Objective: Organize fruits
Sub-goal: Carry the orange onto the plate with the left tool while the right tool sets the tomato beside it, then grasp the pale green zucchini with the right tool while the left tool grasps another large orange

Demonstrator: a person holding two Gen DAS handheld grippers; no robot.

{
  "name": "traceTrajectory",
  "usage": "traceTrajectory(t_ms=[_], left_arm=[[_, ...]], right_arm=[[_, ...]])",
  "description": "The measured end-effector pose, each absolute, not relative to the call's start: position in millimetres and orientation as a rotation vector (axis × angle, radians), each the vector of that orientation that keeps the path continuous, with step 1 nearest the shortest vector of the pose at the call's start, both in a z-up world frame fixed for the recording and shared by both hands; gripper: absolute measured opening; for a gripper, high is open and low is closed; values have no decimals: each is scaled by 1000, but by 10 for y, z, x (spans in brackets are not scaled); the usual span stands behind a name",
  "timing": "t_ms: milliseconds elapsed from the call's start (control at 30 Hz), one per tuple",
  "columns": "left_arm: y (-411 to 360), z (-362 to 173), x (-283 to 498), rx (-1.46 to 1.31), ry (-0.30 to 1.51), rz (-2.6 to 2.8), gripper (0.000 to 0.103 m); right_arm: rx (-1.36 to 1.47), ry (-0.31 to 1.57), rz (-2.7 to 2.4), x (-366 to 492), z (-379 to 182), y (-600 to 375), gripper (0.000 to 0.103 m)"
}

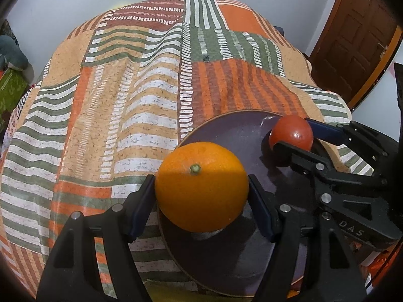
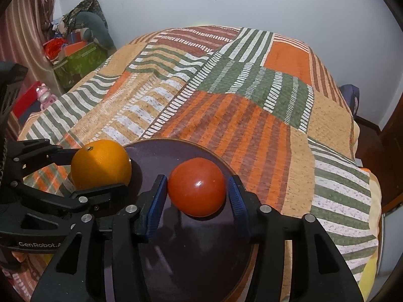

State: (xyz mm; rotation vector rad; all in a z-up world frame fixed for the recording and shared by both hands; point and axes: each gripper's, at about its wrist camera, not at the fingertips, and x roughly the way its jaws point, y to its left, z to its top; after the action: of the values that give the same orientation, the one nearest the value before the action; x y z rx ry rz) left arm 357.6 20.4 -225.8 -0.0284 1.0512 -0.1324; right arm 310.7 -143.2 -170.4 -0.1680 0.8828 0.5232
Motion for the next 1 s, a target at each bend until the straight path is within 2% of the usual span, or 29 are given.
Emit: traceTrajectory(t_ms=[100,167,233,667,1000], left_arm=[[182,-2136,3479,-21,999,-140,71],[146,-2015,3386,12,943,-122,76],[132,-1890,3301,23,900,-112,79],[340,-1356,2541,-31,832,-107,80],[336,-1284,1803,-36,836,-114,85]], right_arm=[[-138,887,528,3075,-1654,-1498,59],[-117,875,528,3035,-1593,-1551,62],[-115,856,515,2972,-1520,-1602,62],[-151,772,481,2249,-1100,-1801,63],[-172,800,513,1541,-1129,-1751,63]])
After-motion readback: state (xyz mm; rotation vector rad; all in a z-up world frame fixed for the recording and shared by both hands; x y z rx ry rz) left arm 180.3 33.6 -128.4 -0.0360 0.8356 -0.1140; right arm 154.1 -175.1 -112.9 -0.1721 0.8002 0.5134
